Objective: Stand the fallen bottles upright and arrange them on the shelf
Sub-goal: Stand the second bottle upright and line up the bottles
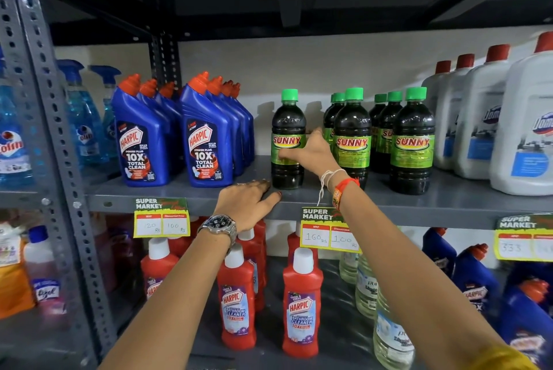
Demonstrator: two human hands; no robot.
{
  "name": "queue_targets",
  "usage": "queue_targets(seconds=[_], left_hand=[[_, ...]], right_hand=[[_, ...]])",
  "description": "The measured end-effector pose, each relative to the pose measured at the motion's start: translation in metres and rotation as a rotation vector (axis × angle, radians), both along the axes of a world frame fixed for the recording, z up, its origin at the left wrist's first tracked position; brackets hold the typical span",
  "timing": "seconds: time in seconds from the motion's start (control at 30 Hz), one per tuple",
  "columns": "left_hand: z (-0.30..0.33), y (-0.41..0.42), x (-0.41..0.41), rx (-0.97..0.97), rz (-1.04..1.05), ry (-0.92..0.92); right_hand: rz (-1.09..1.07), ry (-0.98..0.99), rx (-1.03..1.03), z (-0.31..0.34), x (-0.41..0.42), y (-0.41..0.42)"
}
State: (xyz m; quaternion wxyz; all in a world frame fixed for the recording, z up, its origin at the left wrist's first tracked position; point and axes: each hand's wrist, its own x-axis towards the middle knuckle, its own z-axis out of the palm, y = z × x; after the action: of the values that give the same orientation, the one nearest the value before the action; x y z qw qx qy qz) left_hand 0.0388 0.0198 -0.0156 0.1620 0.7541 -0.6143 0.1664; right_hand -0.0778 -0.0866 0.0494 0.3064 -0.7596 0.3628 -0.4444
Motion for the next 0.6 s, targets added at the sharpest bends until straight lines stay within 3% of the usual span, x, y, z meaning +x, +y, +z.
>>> queue_targets(seconds=[0.17, 0.27, 0.43, 0.53, 0.6], left_hand=[[0.000, -0.002, 0.001, -0.001, 0.002, -0.015], [-0.002, -0.003, 0.003, -0.002, 0.006, -0.012], [-0.002, 0.000, 0.001, -0.024, -0.009, 0.006], [0.002, 0.003, -0.003, -0.026, 0.031, 0.125], [0.007, 0.000, -0.006, -0.081, -0.010, 0.345]], right_hand=[[0.047, -0.012, 0.000, -0.008, -0.001, 0.002], [-0.014, -0.028, -0.168, -0.010, -0.010, 0.015], [-0.232, -0.287, -0.278, -0.020, -0.054, 0.034], [-0.428, -0.301, -0.291, -0.028, -0.087, 0.027], [-0.439, -0.251, -0.272, -0.031, -0.102, 0.015]])
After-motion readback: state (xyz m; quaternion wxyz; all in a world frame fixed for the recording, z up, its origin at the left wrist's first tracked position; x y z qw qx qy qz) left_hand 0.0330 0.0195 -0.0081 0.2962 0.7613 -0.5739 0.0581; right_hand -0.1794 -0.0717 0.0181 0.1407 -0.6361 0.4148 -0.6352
